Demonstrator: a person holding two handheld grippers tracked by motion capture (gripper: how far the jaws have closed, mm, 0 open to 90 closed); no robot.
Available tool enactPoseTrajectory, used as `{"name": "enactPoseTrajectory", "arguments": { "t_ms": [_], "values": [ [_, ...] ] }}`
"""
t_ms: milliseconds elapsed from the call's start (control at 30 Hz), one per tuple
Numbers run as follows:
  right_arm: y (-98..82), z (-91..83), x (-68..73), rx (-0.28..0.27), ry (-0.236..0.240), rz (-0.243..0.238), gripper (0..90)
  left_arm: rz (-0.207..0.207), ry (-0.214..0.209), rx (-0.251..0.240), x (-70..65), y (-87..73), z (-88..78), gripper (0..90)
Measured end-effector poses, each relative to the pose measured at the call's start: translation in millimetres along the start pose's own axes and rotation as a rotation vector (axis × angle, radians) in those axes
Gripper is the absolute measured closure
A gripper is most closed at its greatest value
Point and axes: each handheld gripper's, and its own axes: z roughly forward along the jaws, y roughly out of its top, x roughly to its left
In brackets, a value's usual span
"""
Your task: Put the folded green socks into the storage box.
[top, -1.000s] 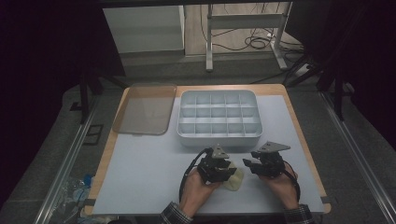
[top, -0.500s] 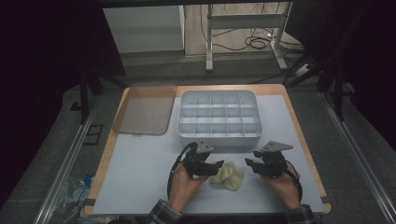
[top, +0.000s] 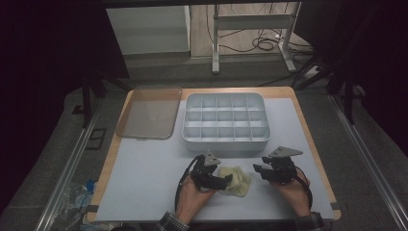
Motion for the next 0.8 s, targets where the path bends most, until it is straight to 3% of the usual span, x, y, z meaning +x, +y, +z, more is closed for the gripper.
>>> {"name": "enactPoseTrajectory", "arguments": {
  "t_ms": [300,433,800],
  "values": [
    [-0.5,-0.1,-0.5,0.001,0.001,0.001,49.8,0.01,0.031,0.013,-9.4,3.6,14.2,8.5],
    [-0.6,0.8,0.4,0.004,0.004,0.0,49.8,0.023,0.06,0.049,-12.7,1.6,25.6,4.1],
    [-1.0,-1.8,1.1,-0.008,0.016,0.01,49.9,0.042,0.069,0.04,-9.9,5.9,11.8,4.7]
  ]
}}
